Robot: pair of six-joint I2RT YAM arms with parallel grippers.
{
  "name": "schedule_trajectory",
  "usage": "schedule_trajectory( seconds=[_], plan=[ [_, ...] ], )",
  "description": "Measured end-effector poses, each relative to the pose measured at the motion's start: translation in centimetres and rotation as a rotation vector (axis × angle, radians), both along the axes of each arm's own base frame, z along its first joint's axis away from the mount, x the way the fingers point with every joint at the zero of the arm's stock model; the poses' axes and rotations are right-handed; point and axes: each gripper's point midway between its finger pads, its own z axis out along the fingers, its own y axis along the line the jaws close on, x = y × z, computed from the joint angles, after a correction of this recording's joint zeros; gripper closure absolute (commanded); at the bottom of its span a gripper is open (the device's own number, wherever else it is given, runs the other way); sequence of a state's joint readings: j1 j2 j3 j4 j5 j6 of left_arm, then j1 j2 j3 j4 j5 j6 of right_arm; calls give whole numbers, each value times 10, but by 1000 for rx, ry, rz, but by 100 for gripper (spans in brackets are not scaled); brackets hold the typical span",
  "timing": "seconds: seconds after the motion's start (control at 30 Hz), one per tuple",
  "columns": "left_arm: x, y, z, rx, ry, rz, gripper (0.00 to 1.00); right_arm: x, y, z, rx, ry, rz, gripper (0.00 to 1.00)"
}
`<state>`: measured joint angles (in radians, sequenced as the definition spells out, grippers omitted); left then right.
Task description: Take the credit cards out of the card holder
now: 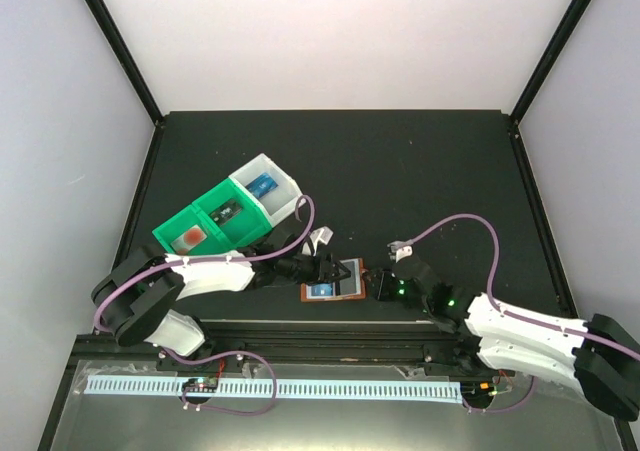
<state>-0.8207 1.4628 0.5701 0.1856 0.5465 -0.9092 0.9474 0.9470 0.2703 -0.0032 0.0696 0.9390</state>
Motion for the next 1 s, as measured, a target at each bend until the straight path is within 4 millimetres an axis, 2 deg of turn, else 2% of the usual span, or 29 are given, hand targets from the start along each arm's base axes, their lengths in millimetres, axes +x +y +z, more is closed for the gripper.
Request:
schedule_trajectory(
  seconds=[0.1, 0.3, 0.4, 0.63, 0.9, 1.0],
  plan=[
    [3, -3, 5, -23, -15, 5, 52, -2, -2, 8, 16, -18, 3, 68],
    [7, -3, 5, -22, -30, 22, 52, -6, -5, 7, 2, -10, 22, 72],
    [9, 0, 2, -3, -31, 38, 52, -7, 1, 13, 16, -11, 46, 75],
    [10, 15, -17, 66, -13, 83, 52, -7, 21, 28, 63, -8, 105, 77],
    [11, 36, -38, 114, 10, 133, 52, -1, 35, 15, 21, 24, 130, 81],
    [11, 36, -38, 115, 2, 128, 51, 7, 37, 7, -35, 27, 123, 81]
  ],
)
